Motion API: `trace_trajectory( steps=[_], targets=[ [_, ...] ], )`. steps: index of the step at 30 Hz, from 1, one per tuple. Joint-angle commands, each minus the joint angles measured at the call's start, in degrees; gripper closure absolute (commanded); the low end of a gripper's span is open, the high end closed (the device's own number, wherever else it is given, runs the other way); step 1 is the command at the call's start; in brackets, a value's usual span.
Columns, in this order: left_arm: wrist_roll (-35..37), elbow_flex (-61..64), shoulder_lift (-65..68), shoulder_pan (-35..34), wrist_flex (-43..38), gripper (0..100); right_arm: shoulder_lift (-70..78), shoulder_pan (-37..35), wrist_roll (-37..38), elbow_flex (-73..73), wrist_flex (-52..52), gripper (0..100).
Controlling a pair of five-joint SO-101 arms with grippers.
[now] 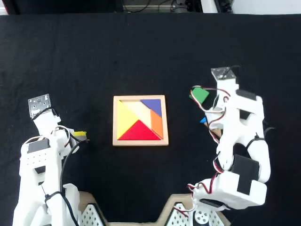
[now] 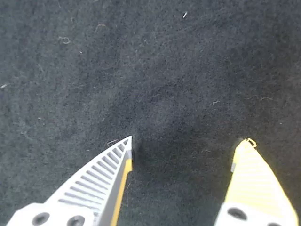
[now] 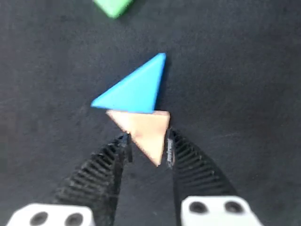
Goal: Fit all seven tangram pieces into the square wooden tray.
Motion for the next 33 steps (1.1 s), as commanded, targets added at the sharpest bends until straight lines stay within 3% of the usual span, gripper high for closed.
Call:
trace_trajectory(
  steps=[1,4,12,24,33],
  targets=[
    [-0.8,-0.2,-0.4,0.6,-0.3,67,0.0,2.1,0.8,0.9,-5.4,87.0],
    [-0.8,-0.2,-0.4,0.5,-0.3,67,0.0,3.7,1.5,1.0,-7.8,86.8],
    [-0.8,-0.1,-0.4,0.5,-0.3,67,-0.2,4.0,14.6,5.5,-15.0,87.1],
    [-0.8,-0.1,-0.4,0.6,-0.3,67,-1.3,4.0,17.1,6.0,-14.7,87.1],
    [-0.7,-0.1,-0.4,0.6,-0.3,67,-18.6,4.0,17.4,15.3,-14.7,87.1]
  ],
)
